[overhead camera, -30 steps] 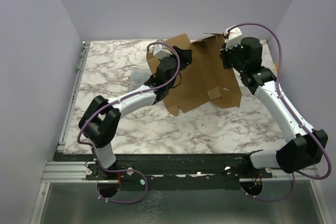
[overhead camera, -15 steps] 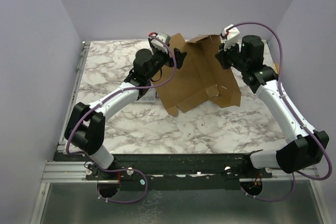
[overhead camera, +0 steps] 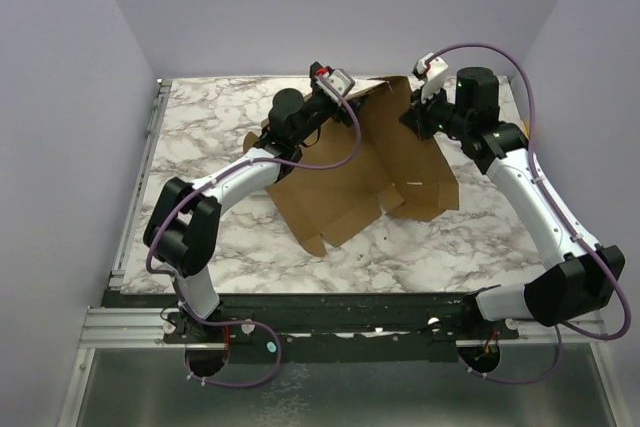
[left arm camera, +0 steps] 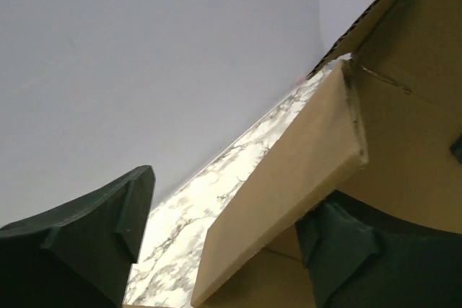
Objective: Fold the paper box
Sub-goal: Fold the paper box at the center of the board.
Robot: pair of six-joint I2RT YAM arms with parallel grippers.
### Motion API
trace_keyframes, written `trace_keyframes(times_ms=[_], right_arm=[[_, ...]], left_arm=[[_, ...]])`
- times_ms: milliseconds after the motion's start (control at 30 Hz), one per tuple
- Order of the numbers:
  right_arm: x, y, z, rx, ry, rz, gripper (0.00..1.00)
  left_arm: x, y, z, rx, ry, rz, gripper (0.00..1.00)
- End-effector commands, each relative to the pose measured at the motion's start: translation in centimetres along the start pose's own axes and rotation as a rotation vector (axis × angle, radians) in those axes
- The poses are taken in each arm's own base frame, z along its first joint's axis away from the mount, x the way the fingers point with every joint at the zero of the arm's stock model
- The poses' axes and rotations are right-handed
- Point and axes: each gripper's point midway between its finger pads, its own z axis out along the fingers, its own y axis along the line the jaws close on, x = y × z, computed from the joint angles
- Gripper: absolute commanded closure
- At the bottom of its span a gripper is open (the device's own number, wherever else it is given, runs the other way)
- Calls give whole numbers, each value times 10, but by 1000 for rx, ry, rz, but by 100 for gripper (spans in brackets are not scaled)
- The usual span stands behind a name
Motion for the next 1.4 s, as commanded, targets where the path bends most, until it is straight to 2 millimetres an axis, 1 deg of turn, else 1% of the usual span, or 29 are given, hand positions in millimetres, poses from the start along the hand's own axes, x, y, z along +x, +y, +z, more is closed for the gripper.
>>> trace_keyframes(times_ms=[0, 33, 133, 167, 200, 267, 300, 367, 500, 567, 733, 833, 933, 1033, 1100, 1167, 1233, 1367], right_arm=[[-9, 1, -3, -28, -12, 21, 100], [-9, -2, -3, -15, -11, 21, 100], [-6, -12, -2, 23, 1, 22, 100], [-5, -14, -1, 29, 5, 23, 100], [-4, -15, 1, 28, 11, 25, 100], [-1, -15, 3, 21, 19, 31, 100], [1, -16, 5, 20, 26, 34, 100], [6, -20, 7, 31, 44, 34, 100], [19, -33, 10, 63, 85, 26, 100], [24, -37, 12, 63, 102, 21, 100], [39, -43, 16, 59, 137, 3, 100], [42, -42, 18, 36, 140, 2, 100], [41, -35, 18, -7, 133, -1, 100], [41, -33, 19, -19, 136, 1, 100], [41, -33, 19, -23, 138, 4, 100], [43, -31, 19, -32, 141, 11, 100], [46, -29, 20, -38, 148, 20, 100], [52, -29, 20, -39, 160, 27, 100]], left_arm=[[-25, -11, 15, 50, -90, 54, 29], [-24, -12, 15, 52, -88, 48, 35], [-22, -18, 9, 81, -84, 38, 48], [-19, -22, 6, 97, -78, 32, 54], [-18, -26, 3, 116, -77, 28, 63], [-17, -35, 0, 154, -78, 12, 78], [-18, -39, -2, 175, -80, 2, 86], [-20, -47, -5, 221, -78, -32, 90], [-23, -65, -11, 336, -58, -135, 91], [-25, -70, -14, 387, -50, -190, 91], [-32, -70, -19, 497, -30, -363, 89], [-32, -68, -20, 544, -17, -417, 87], [-31, -66, -20, 553, -11, -426, 78], [-29, -61, -18, 526, -10, -422, 64], [-27, -60, -18, 514, -6, -426, 58], [-22, -58, -18, 488, 4, -432, 50], [-17, -55, -22, 453, 12, -421, 40], [-9, -47, -34, 355, 21, -354, 26]])
